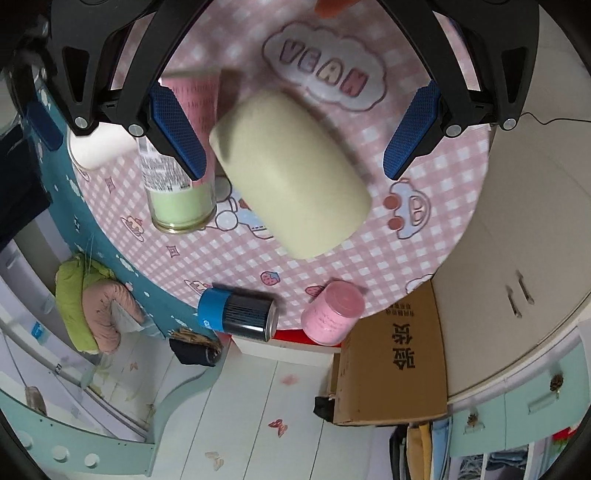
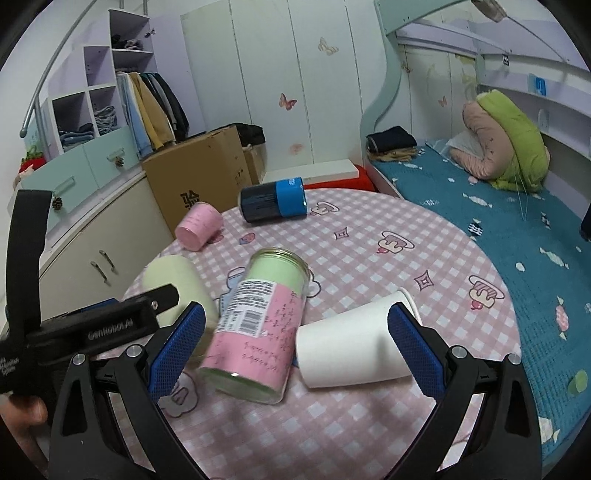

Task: Flip cup upright
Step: 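Move the left tool down to the lying pale green cup and grasp it, then lift the pale green cup with the left tool while the right tool approaches it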

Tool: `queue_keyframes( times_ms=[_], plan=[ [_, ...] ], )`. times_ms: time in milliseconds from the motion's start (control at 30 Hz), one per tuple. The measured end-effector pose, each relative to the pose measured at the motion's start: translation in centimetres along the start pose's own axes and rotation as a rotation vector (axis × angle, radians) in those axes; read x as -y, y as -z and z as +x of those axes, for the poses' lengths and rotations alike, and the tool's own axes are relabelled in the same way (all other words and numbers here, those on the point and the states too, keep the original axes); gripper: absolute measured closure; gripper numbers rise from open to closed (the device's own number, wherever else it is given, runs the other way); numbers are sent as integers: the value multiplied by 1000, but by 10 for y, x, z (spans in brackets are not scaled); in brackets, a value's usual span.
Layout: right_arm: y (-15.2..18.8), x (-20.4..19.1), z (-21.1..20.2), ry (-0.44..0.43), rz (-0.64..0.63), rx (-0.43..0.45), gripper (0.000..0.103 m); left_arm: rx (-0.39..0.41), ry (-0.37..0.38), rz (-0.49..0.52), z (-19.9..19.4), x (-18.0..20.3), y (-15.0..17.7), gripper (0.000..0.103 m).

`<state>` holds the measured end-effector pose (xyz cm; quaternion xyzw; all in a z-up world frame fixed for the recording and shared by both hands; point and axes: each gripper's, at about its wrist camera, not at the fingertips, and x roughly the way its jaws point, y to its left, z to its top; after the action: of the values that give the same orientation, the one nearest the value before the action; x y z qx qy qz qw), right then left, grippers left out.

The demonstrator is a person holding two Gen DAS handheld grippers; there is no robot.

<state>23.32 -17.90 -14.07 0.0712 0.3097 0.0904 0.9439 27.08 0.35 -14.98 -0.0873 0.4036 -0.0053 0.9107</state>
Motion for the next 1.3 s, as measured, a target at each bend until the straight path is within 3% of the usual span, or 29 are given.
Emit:
queue_keyframes(
  times_ms=[500, 600, 667, 1300],
  plan=[
    [0, 12, 21, -16, 23, -6, 8, -127, -28, 7, 64, -3, -9, 7],
    [-1, 12, 22, -18, 23, -4, 8, -102, -33, 28, 58, -4, -6, 9],
    [-1, 12, 22, -16, 24, -5, 8, -91, -10, 43, 53, -3, -5, 17],
    [25, -25, -15, 11, -27, -14, 7, -104, 27, 114, -14, -15, 62, 18]
  ],
)
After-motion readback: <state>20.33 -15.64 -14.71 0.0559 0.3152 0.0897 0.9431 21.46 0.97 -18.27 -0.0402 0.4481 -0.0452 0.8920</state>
